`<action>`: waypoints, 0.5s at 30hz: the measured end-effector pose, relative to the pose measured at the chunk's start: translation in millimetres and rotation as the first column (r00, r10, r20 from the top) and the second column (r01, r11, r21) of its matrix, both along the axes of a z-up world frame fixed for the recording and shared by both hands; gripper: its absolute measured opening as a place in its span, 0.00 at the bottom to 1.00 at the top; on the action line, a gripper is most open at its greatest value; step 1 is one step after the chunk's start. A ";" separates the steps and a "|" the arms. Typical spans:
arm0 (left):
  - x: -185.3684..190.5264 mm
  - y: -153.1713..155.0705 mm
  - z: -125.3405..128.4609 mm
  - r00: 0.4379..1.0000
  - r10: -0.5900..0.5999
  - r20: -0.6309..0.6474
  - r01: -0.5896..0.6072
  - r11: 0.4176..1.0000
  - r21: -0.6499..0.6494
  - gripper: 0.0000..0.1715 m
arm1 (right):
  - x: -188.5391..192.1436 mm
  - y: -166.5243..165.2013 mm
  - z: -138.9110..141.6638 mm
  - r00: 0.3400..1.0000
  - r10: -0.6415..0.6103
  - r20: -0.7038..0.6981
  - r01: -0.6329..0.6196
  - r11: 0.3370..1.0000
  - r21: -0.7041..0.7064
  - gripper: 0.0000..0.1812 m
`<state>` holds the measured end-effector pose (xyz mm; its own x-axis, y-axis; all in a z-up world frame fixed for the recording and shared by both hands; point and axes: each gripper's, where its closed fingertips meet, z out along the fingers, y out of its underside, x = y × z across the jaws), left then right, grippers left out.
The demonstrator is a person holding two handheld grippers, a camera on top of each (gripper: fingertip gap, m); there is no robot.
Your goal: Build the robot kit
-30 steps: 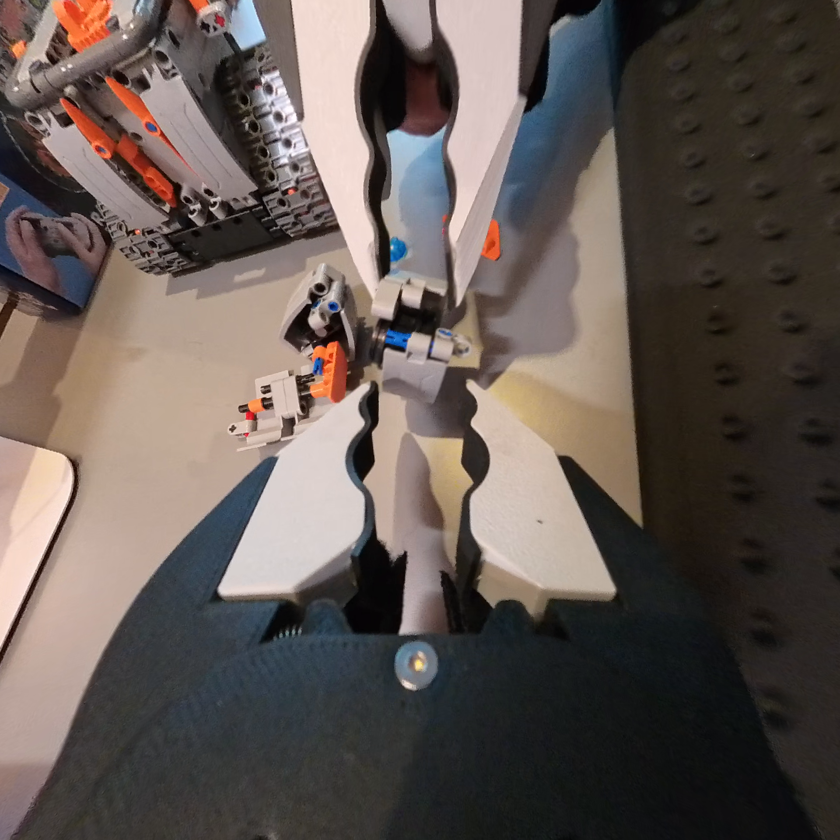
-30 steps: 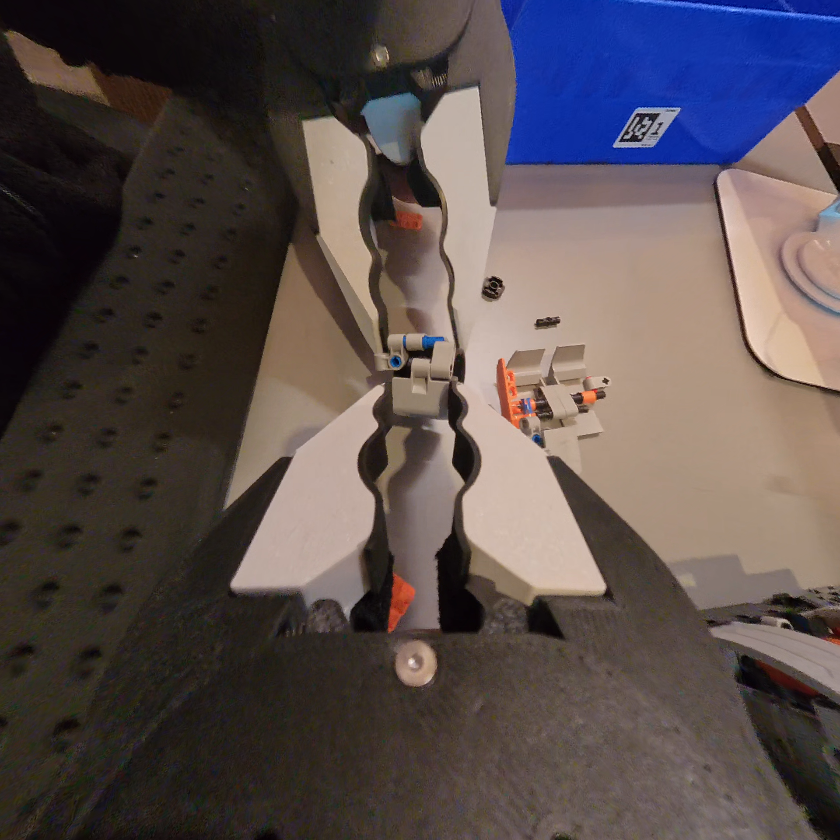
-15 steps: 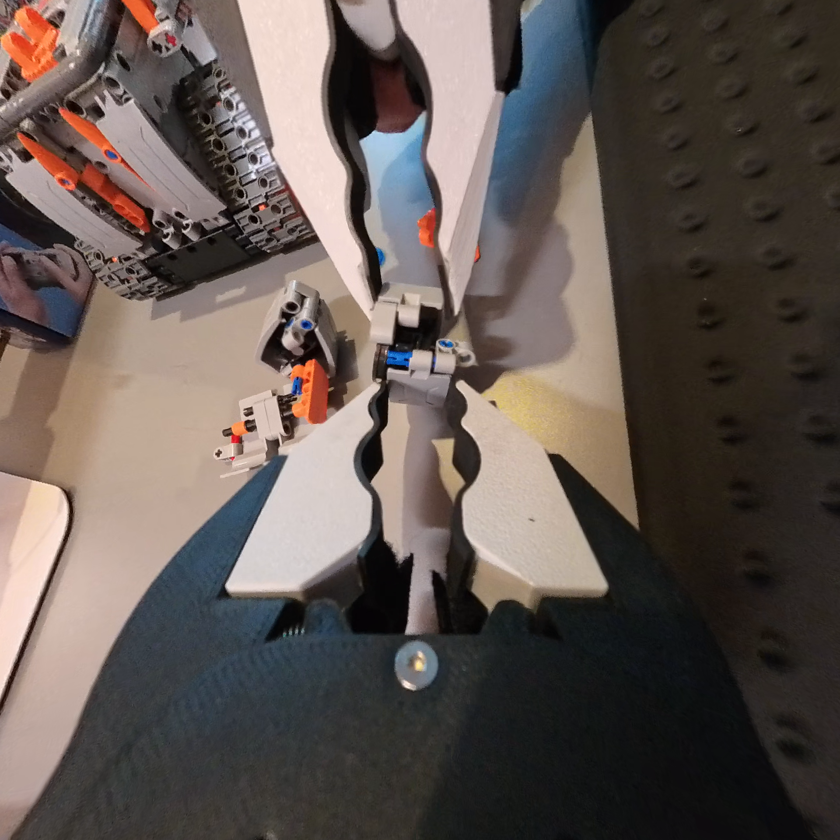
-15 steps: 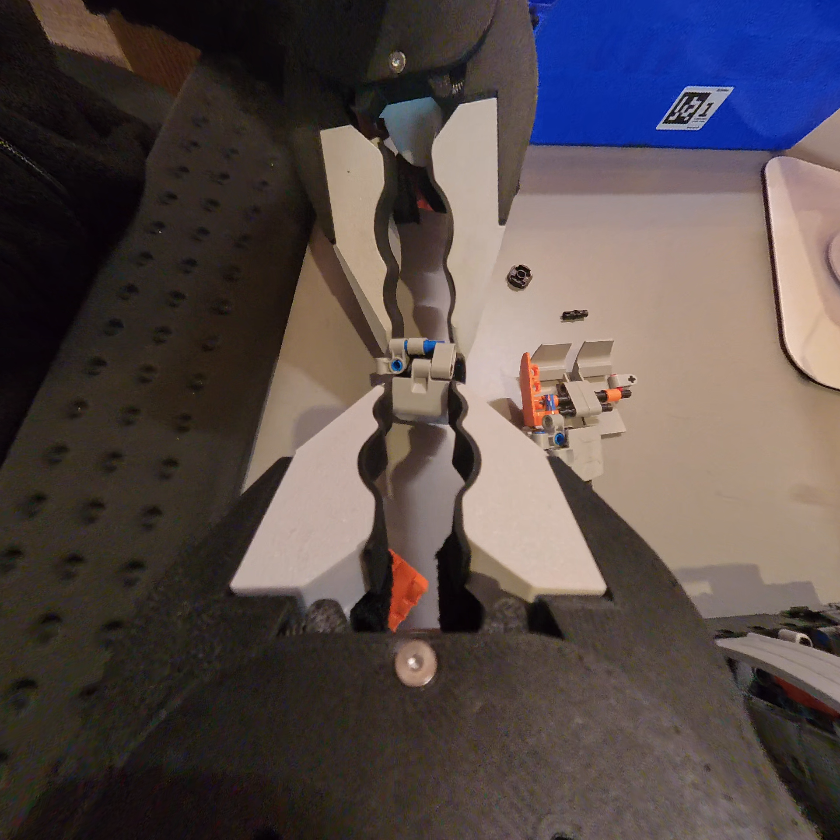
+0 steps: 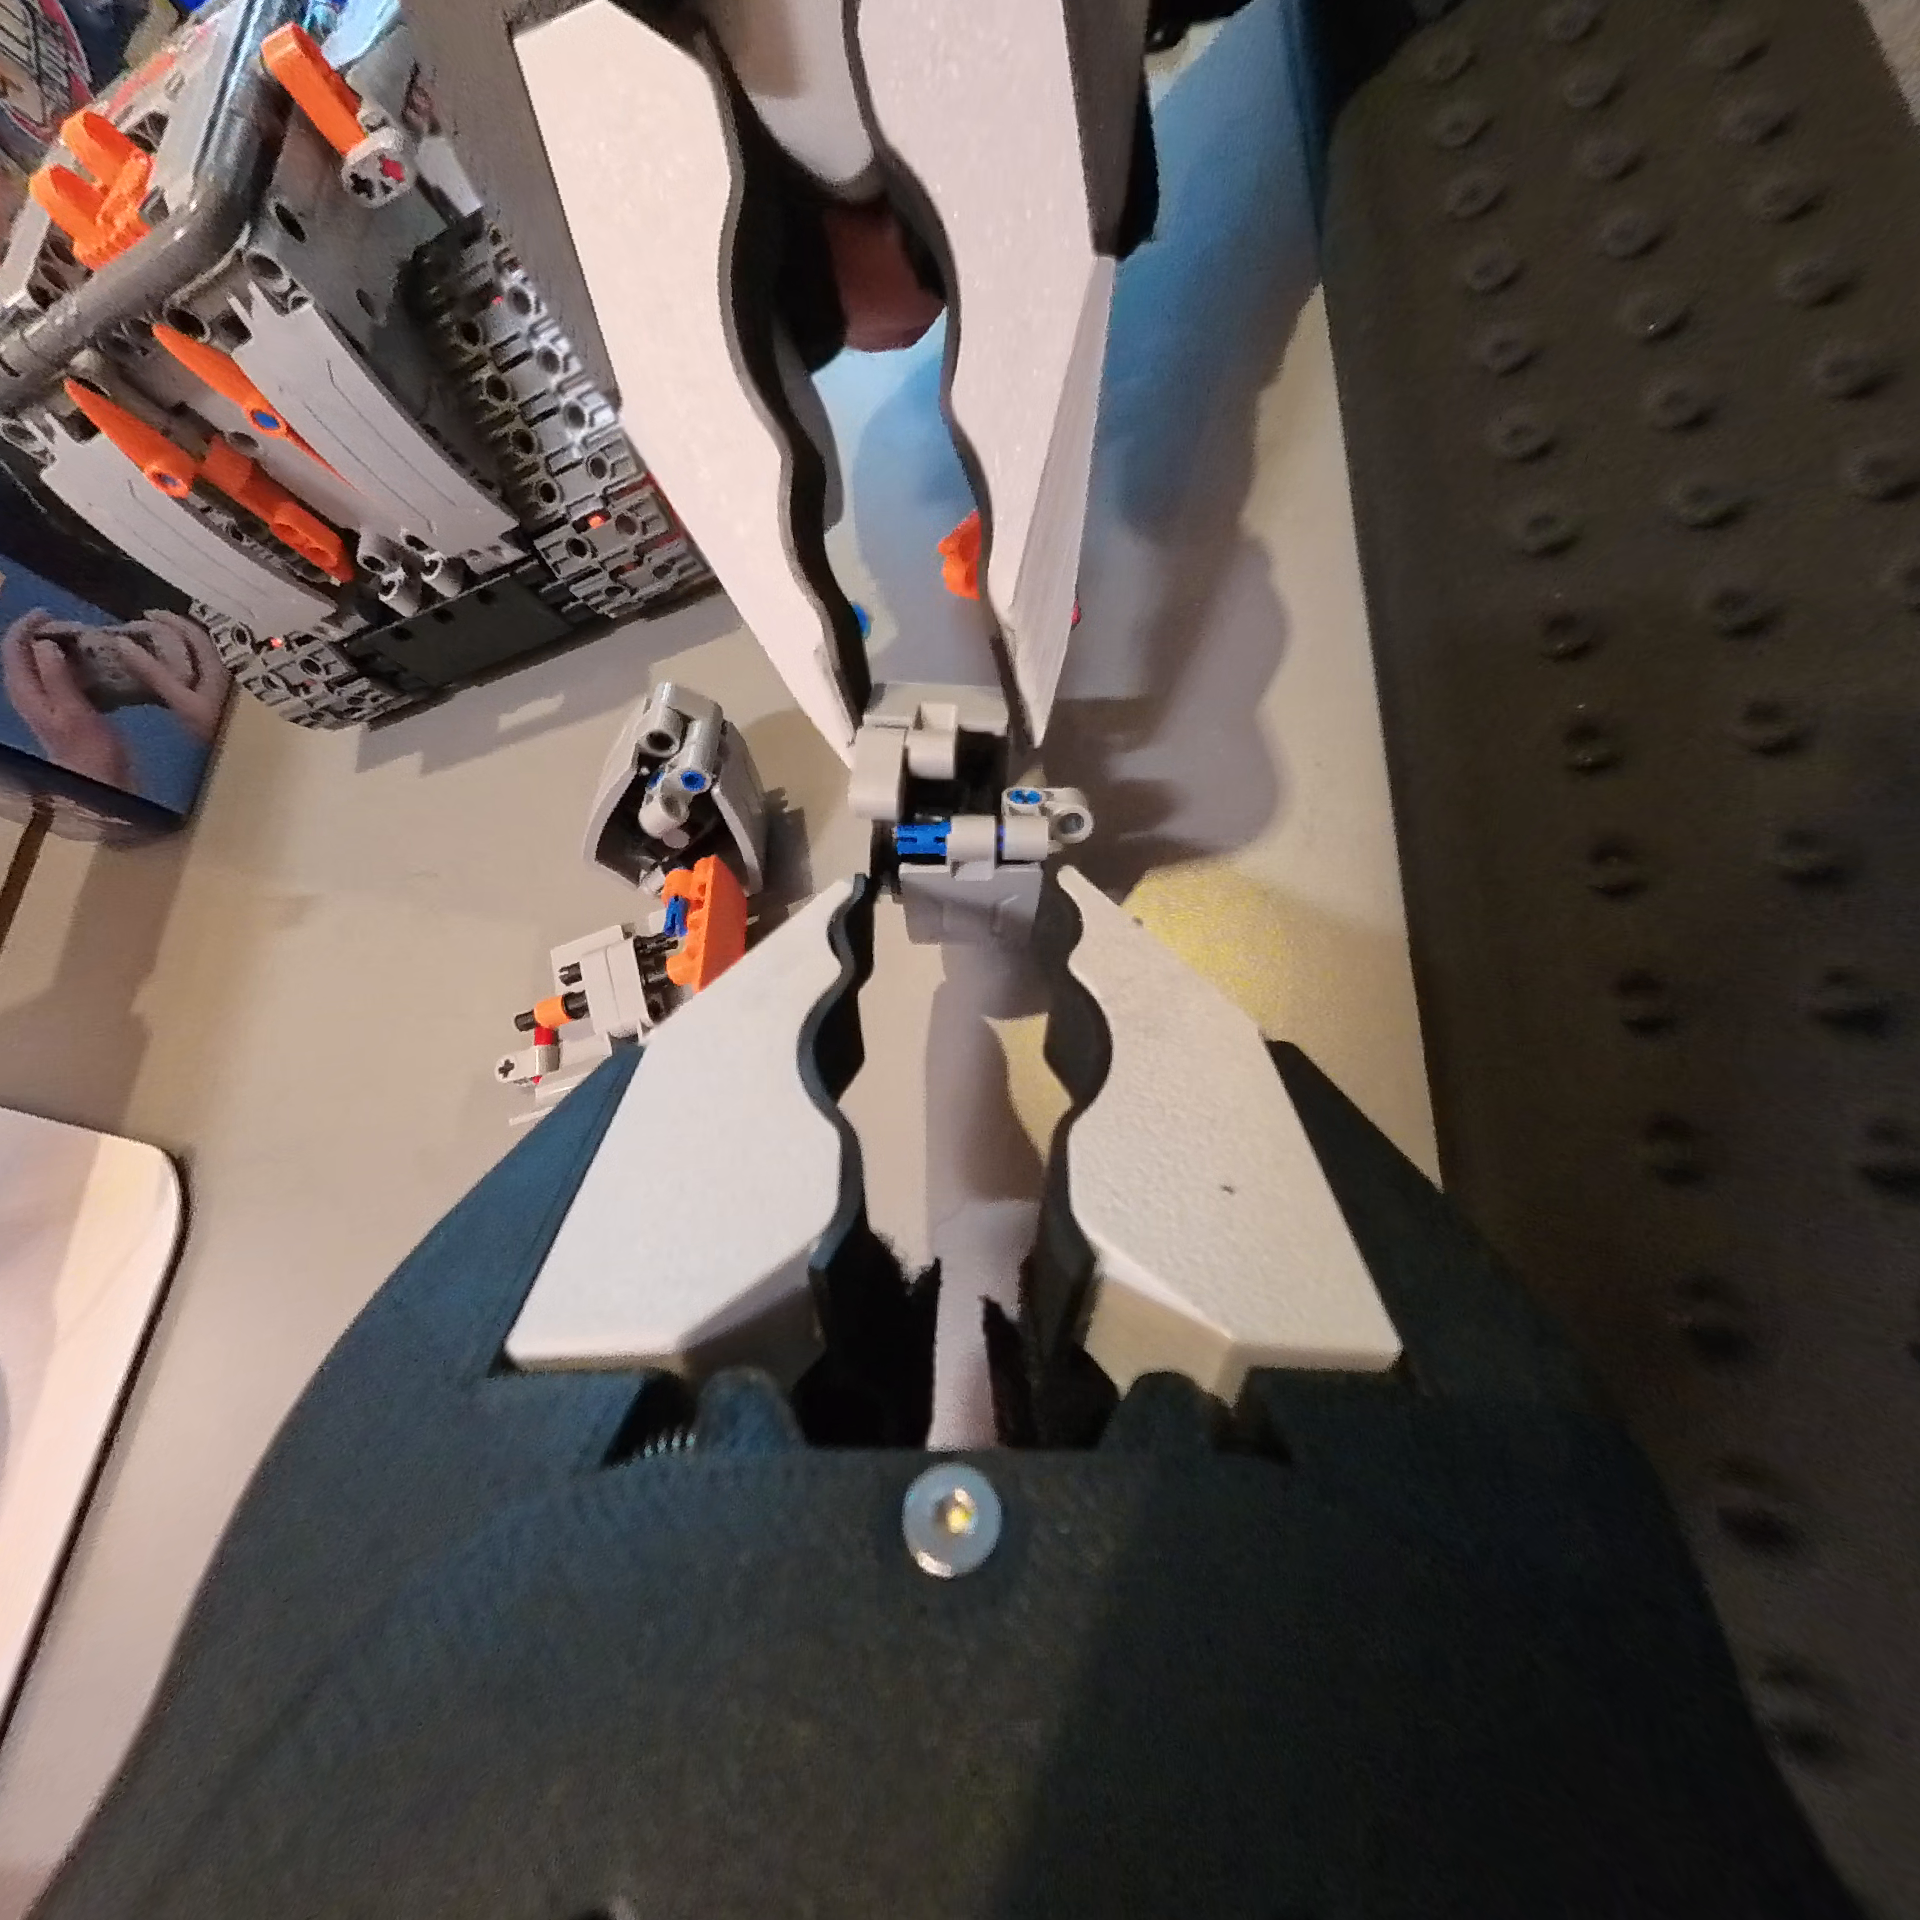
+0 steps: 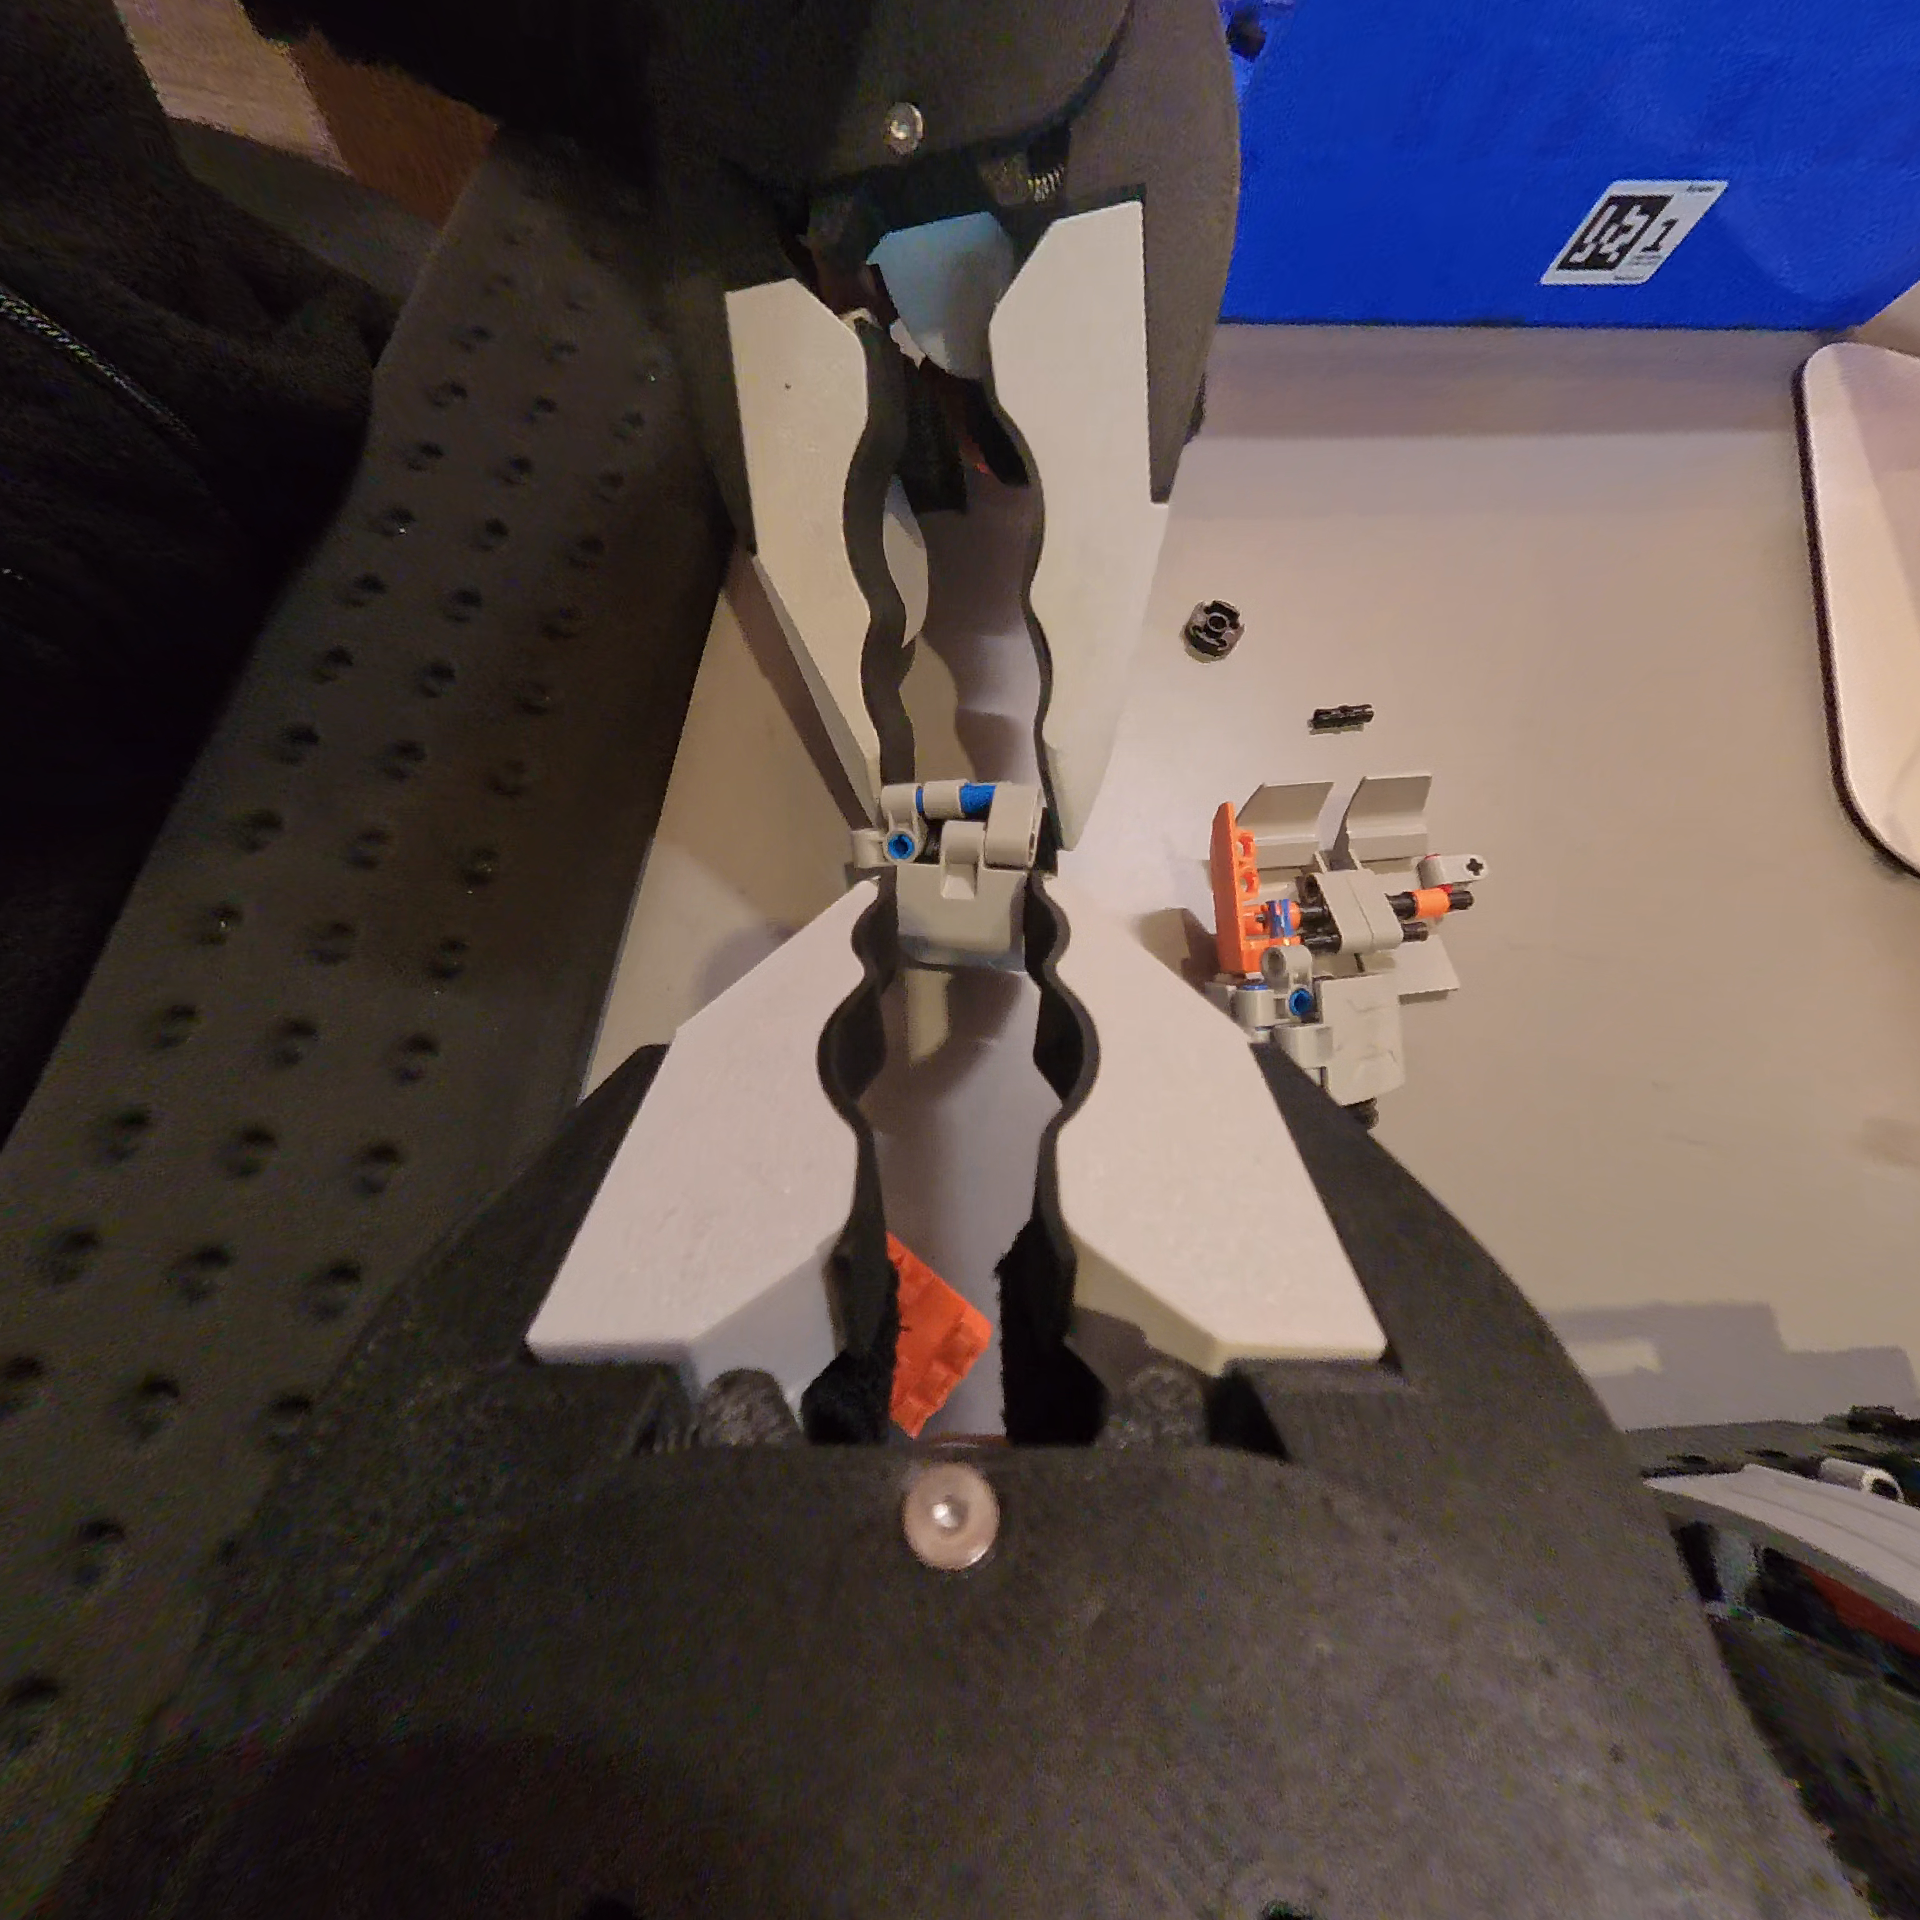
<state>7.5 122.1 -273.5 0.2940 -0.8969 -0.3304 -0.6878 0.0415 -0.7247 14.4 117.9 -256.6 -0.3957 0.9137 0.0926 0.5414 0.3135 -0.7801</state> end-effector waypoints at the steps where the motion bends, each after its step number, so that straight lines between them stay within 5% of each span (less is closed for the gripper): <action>1: -0.2 0.3 -0.2 1.000 0.004 -0.015 -0.003 1.000 0.015 0.16 | 0.0 0.8 -1.1 1.000 -0.008 0.010 0.008 1.000 0.002 0.12; 15: -0.2 8.0 -3.1 0.993 0.073 -0.095 -0.070 0.997 0.041 0.15 | 0.6 12.2 -12.8 0.982 -0.126 0.142 0.102 0.980 0.169 0.12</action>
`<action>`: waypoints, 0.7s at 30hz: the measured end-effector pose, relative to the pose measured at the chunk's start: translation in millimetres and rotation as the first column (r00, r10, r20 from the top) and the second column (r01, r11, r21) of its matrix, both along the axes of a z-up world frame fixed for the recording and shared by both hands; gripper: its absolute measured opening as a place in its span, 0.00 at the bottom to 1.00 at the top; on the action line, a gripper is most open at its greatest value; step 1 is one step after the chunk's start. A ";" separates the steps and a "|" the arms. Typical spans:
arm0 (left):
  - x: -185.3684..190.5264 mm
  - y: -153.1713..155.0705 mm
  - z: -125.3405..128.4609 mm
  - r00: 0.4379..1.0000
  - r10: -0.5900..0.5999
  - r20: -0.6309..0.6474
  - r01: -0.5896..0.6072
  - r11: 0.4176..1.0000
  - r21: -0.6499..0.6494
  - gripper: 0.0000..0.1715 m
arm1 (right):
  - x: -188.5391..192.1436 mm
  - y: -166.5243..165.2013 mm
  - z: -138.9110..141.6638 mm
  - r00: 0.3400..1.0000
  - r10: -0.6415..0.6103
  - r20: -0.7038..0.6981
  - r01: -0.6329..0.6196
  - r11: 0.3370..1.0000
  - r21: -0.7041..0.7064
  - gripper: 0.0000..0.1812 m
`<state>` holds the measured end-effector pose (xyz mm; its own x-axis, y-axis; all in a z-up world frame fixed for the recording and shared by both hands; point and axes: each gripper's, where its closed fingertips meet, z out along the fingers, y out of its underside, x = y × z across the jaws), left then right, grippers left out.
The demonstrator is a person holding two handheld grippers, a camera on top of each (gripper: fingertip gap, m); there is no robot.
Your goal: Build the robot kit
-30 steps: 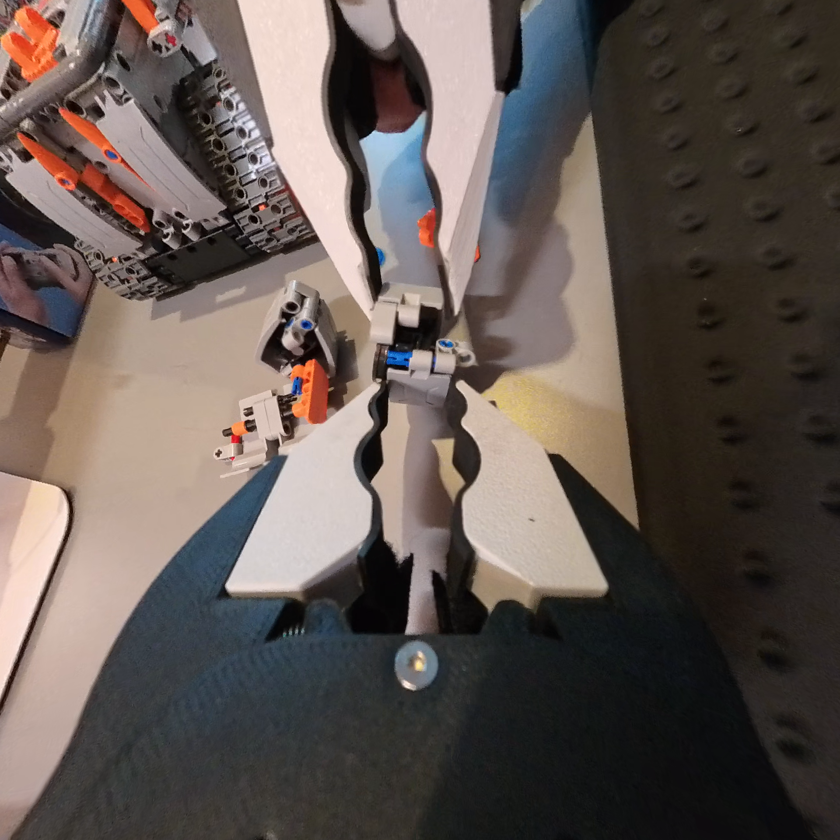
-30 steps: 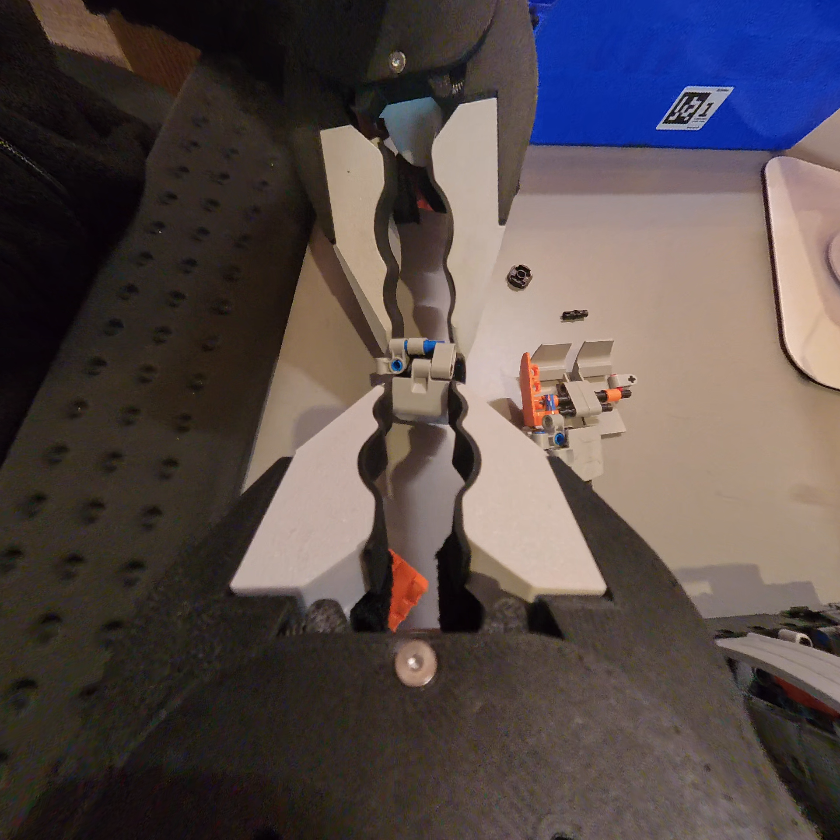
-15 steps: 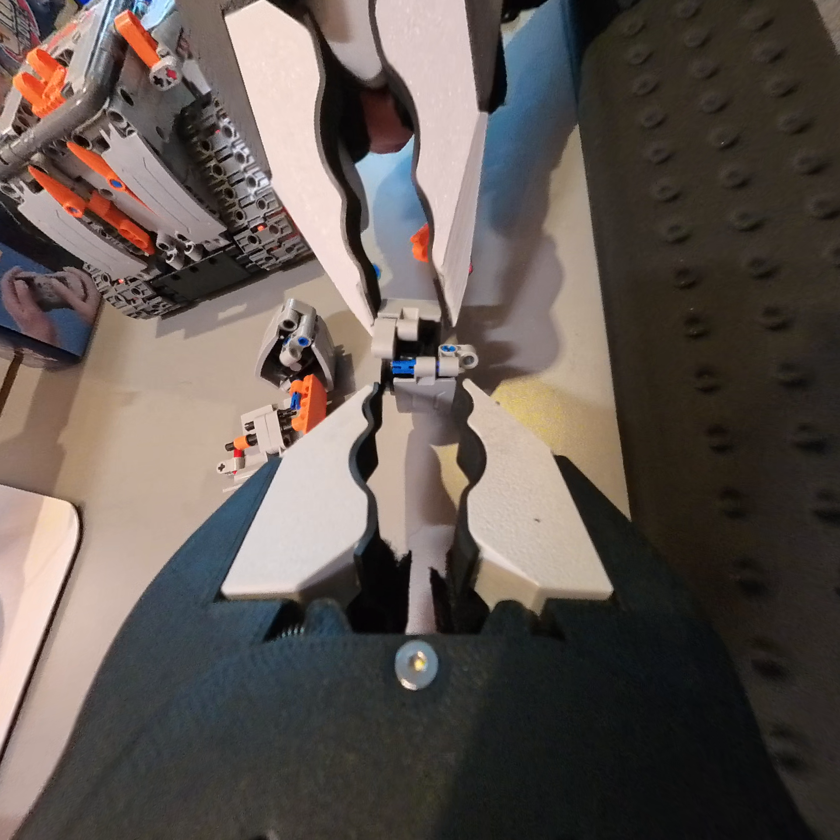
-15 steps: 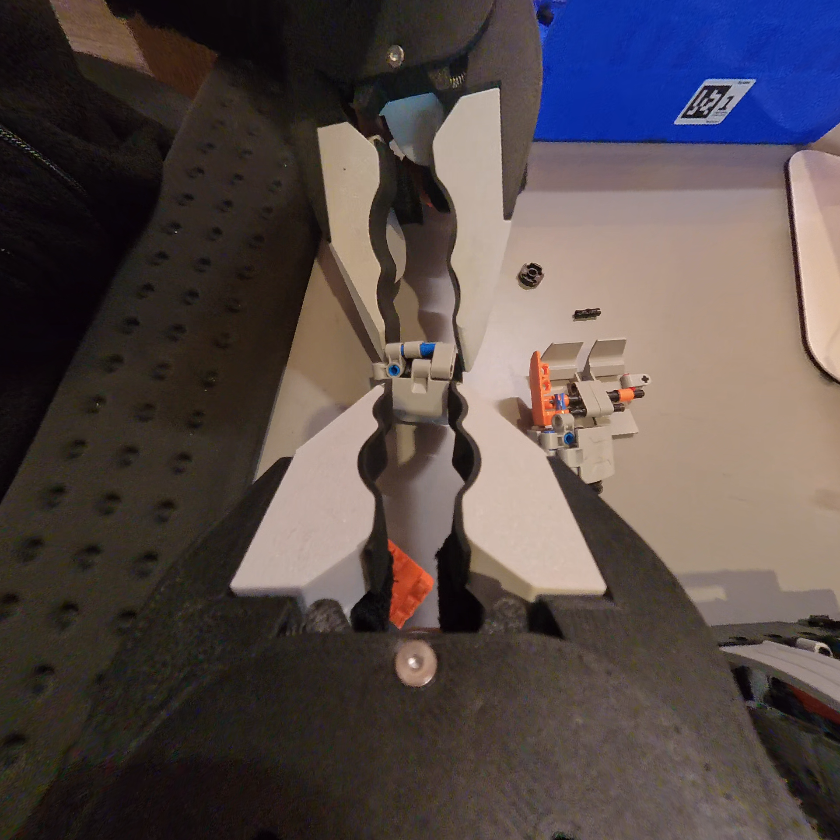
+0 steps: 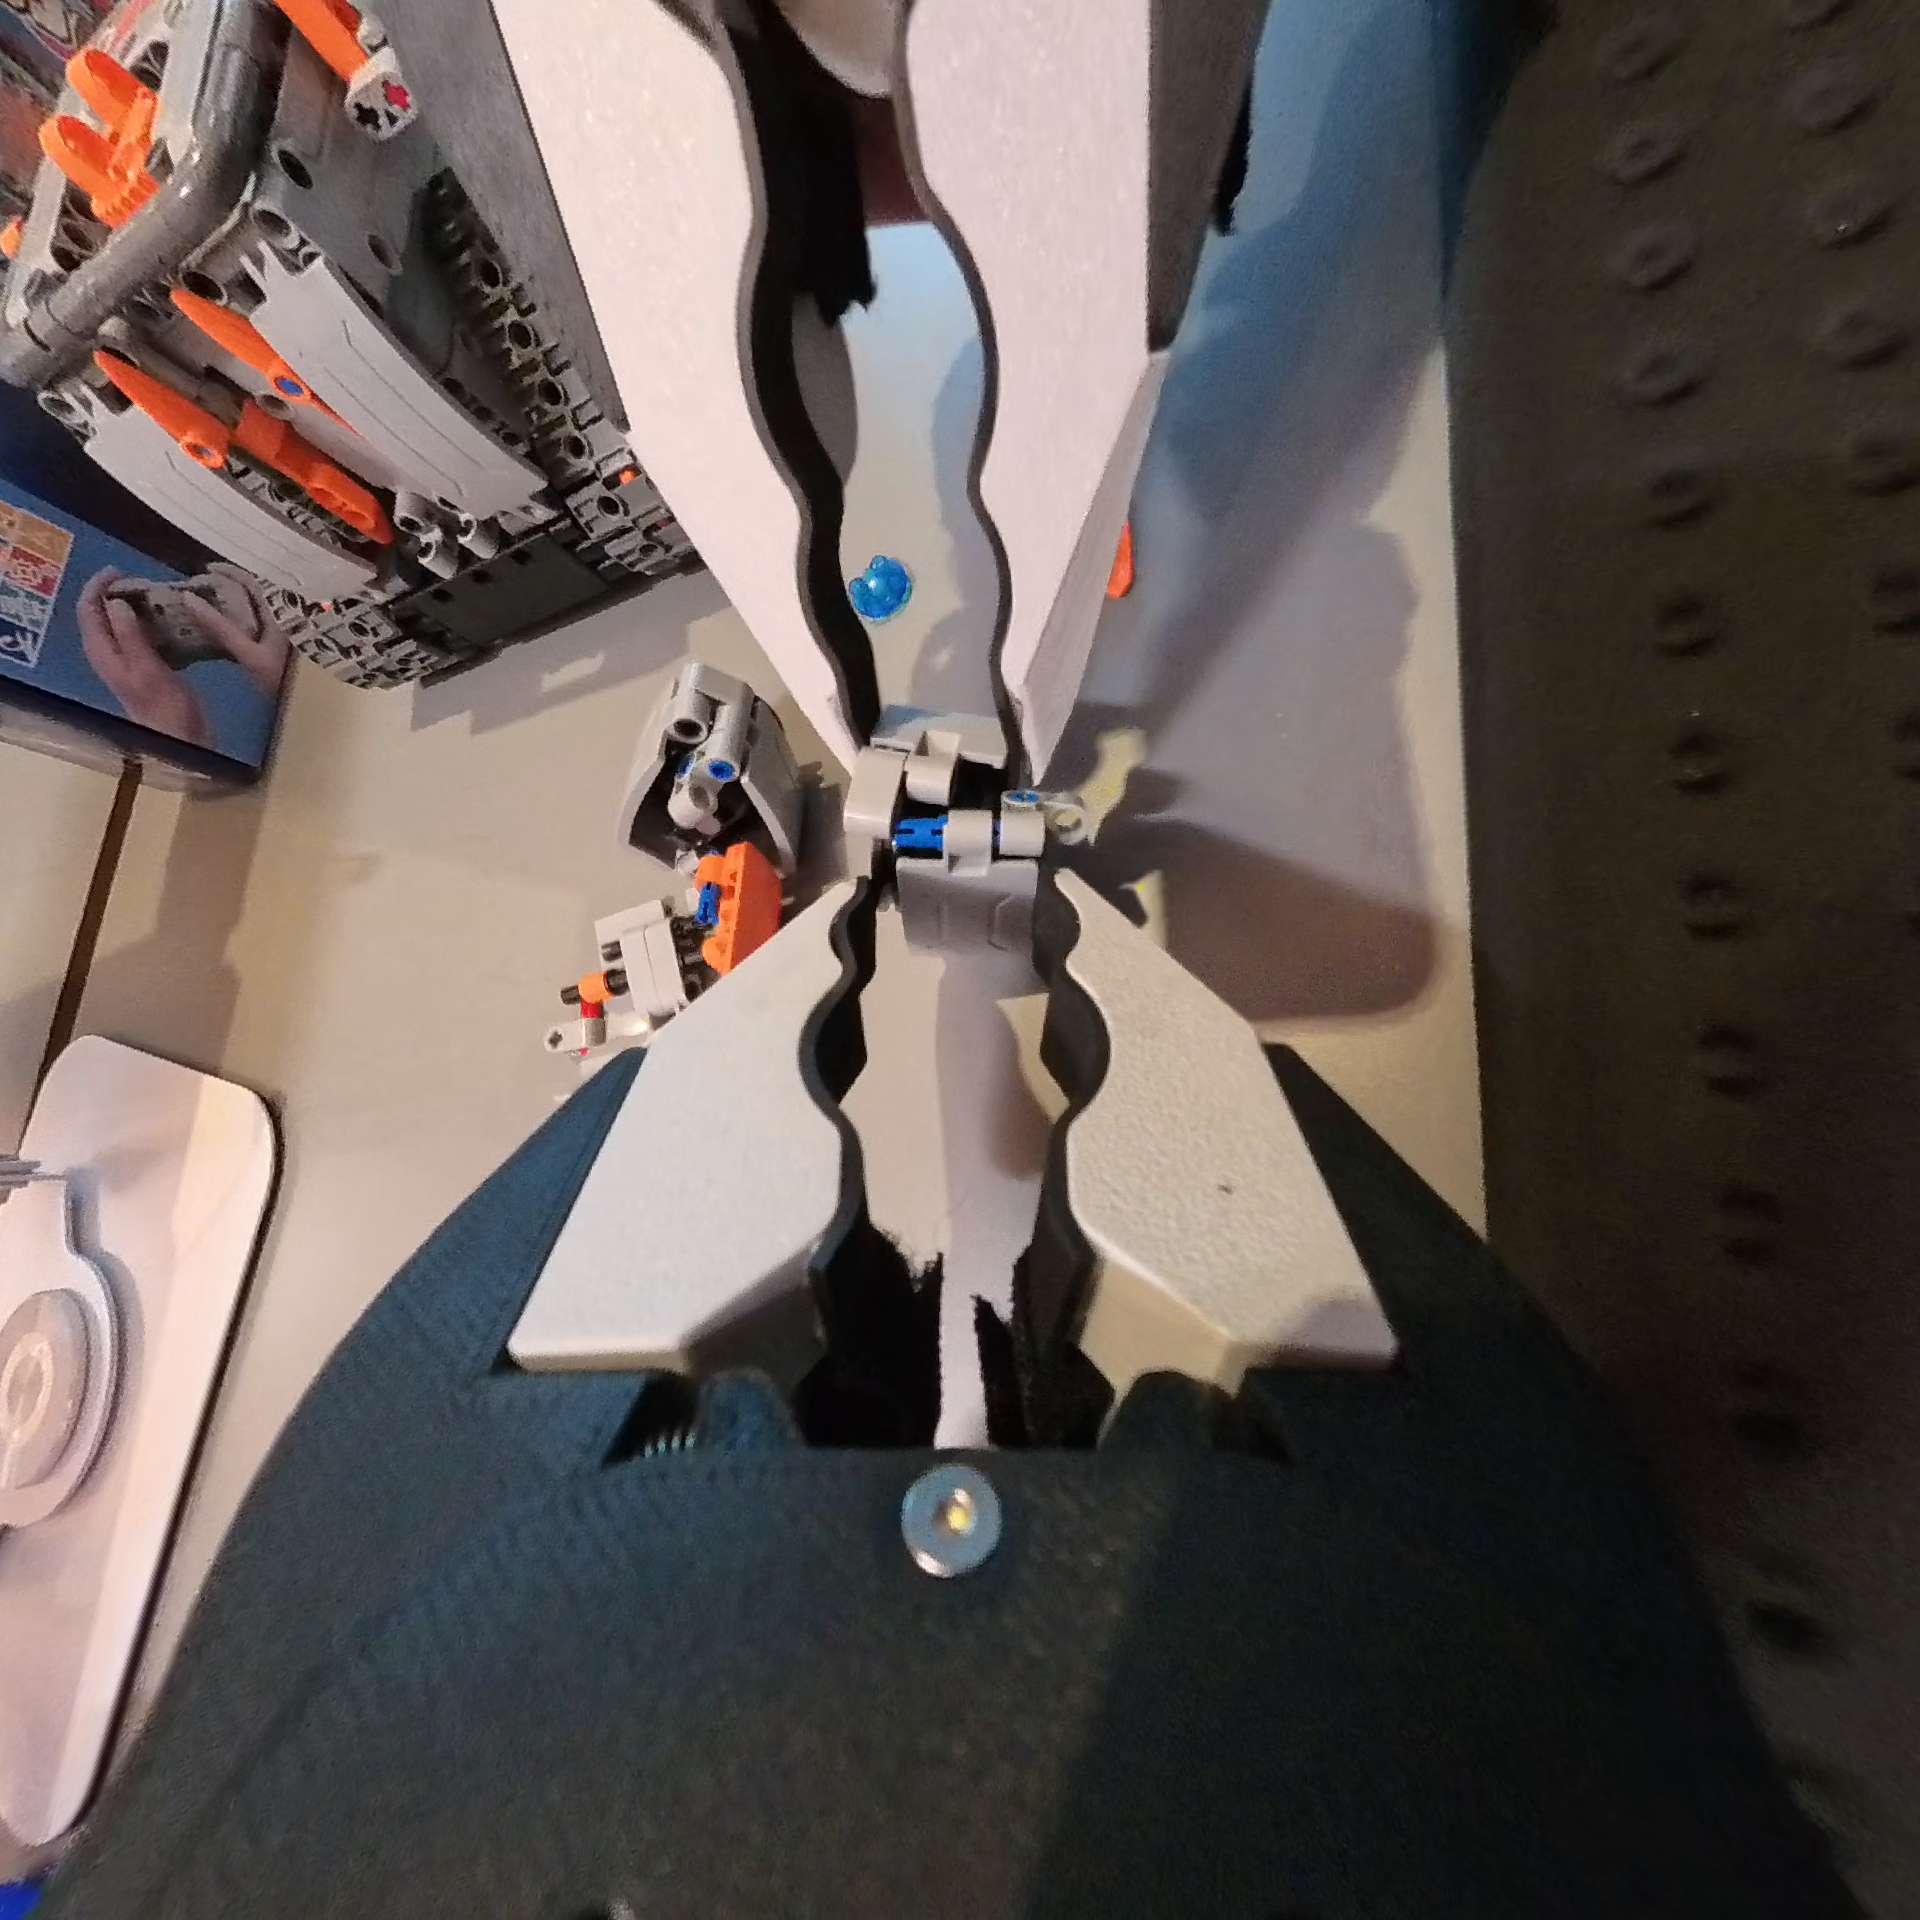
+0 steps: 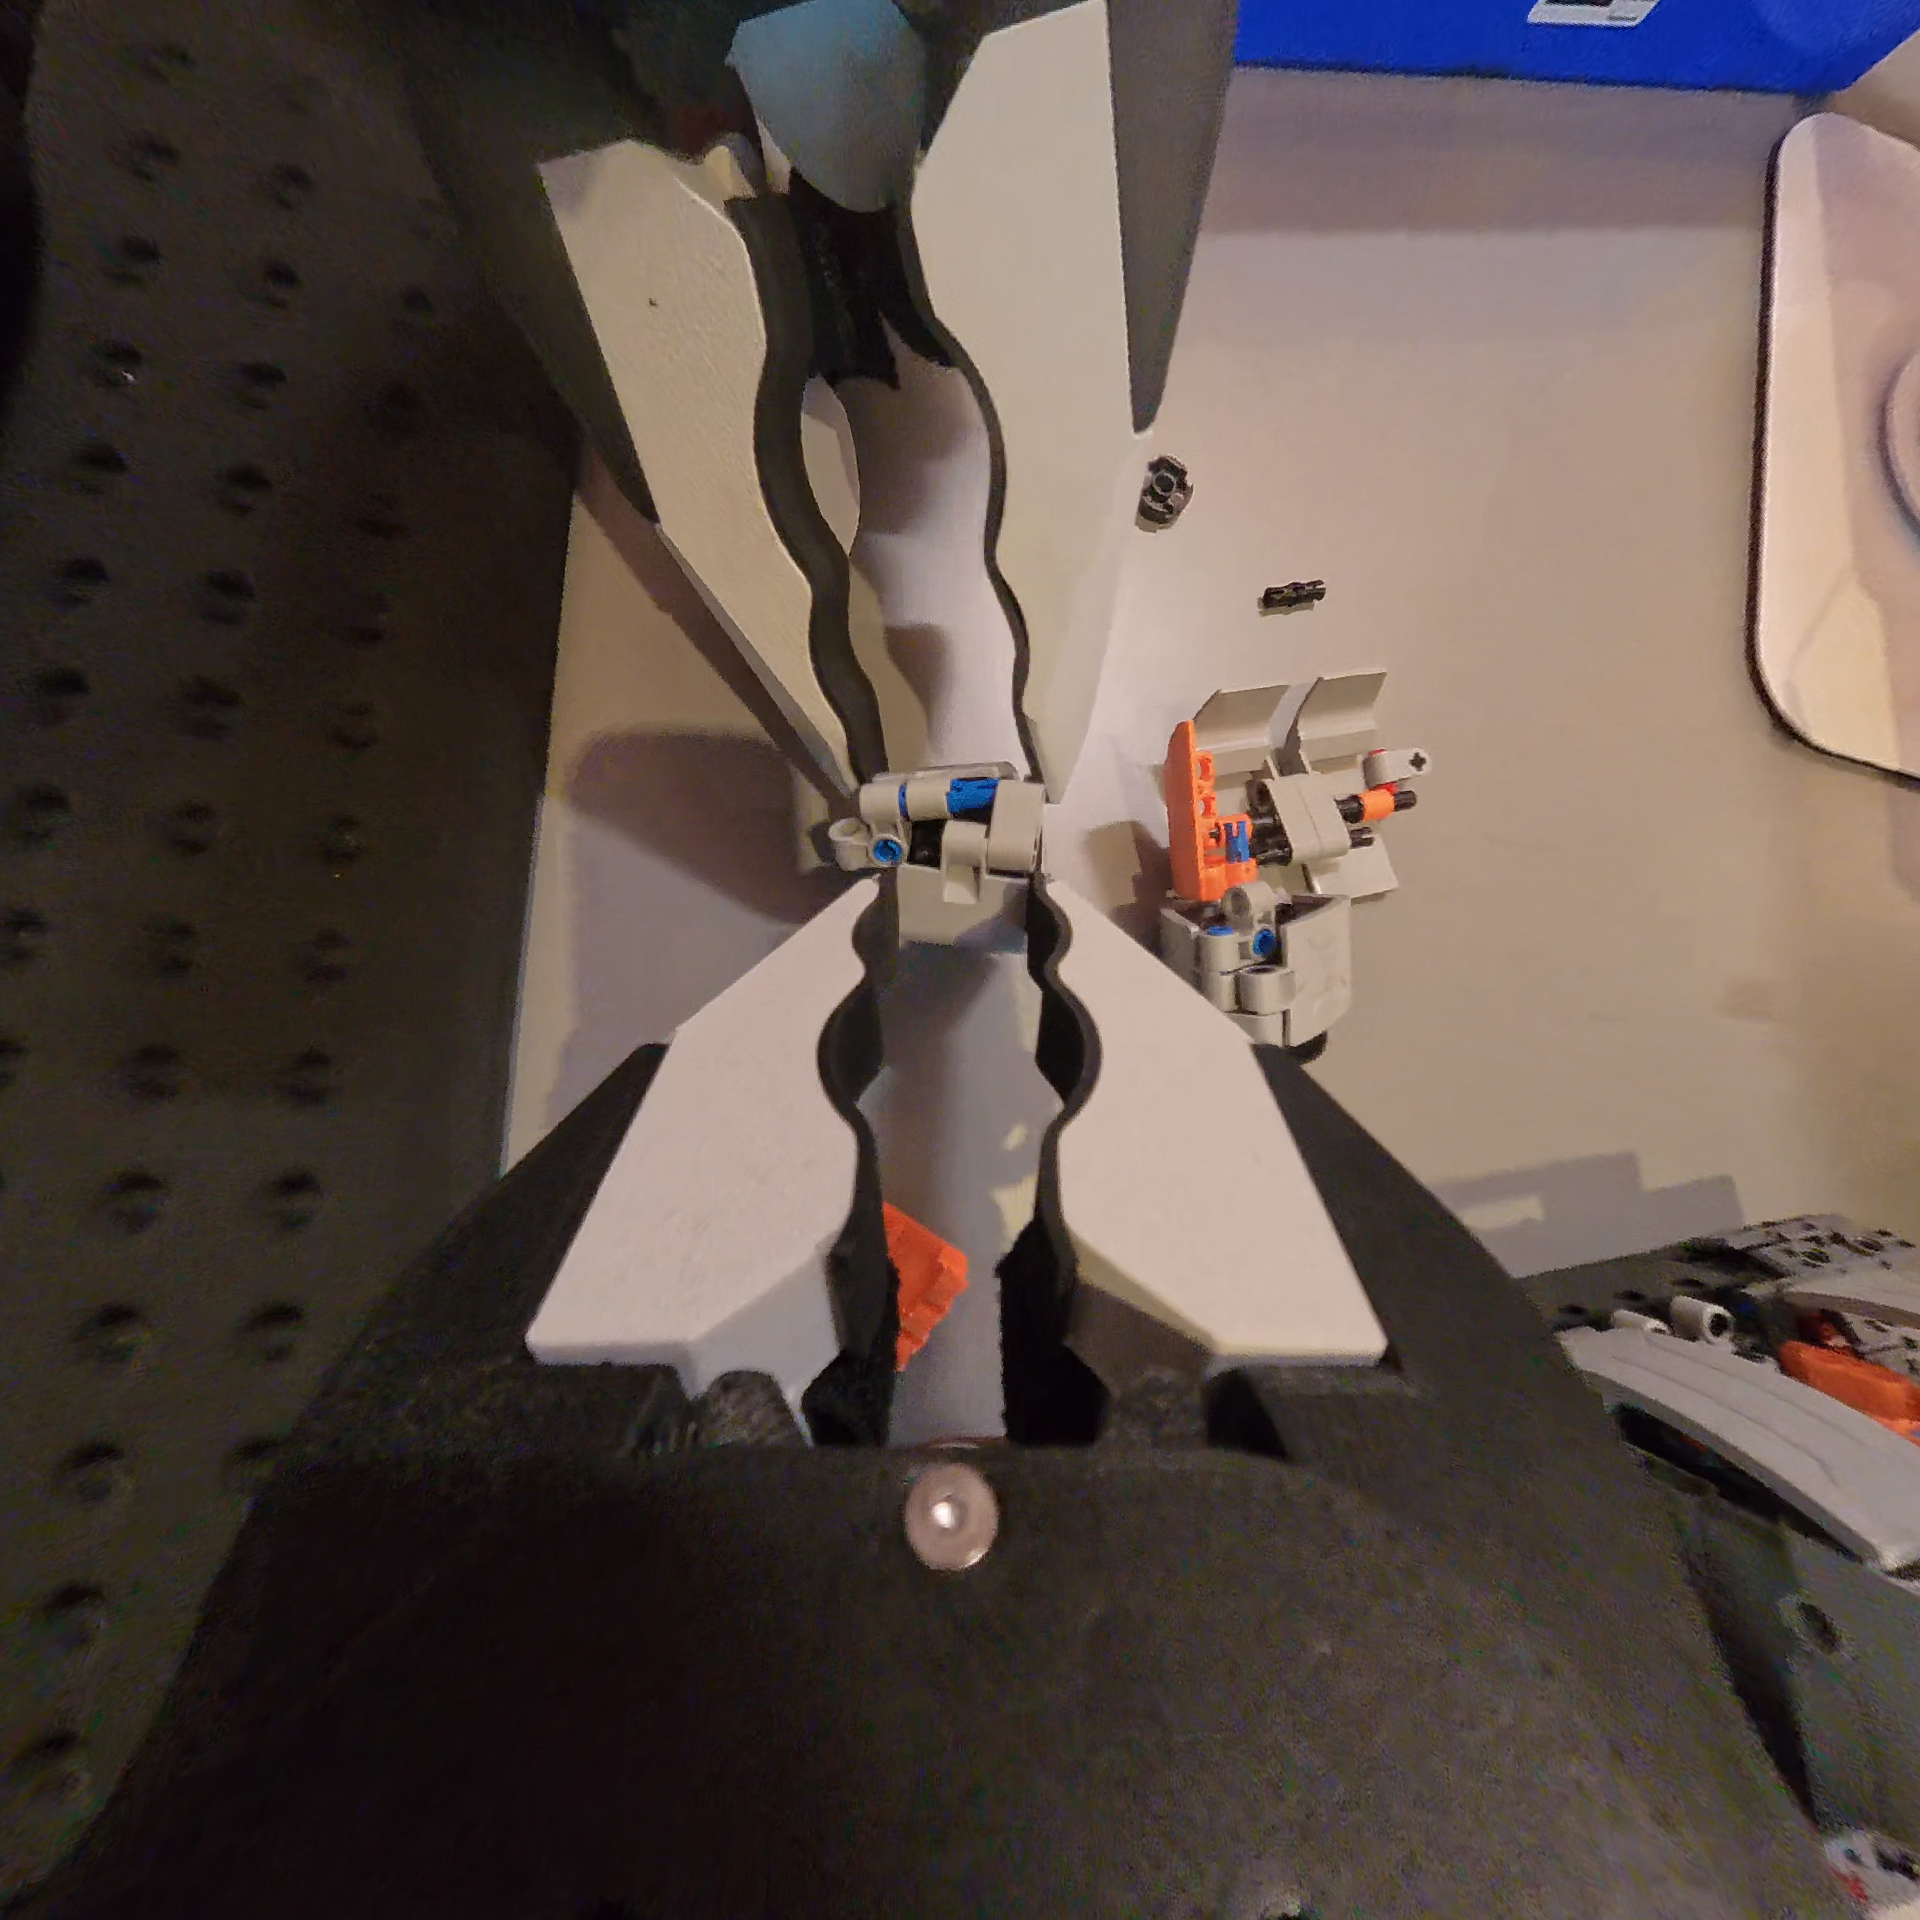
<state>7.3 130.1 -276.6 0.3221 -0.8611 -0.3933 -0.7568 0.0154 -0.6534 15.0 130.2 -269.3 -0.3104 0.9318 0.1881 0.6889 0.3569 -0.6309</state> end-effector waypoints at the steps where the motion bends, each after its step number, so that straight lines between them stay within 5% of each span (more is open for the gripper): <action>1: 0.2 0.1 0.0 1.000 0.001 -0.006 -0.001 1.000 0.001 0.15 | 0.3 0.4 -0.4 1.000 0.001 0.007 -0.001 1.000 0.028 0.12; 21: 4.4 3.5 0.1 0.996 0.007 -0.089 -0.004 0.999 0.036 0.15 | 1.1 3.9 -1.2 0.999 -0.005 0.051 0.003 0.999 0.047 0.12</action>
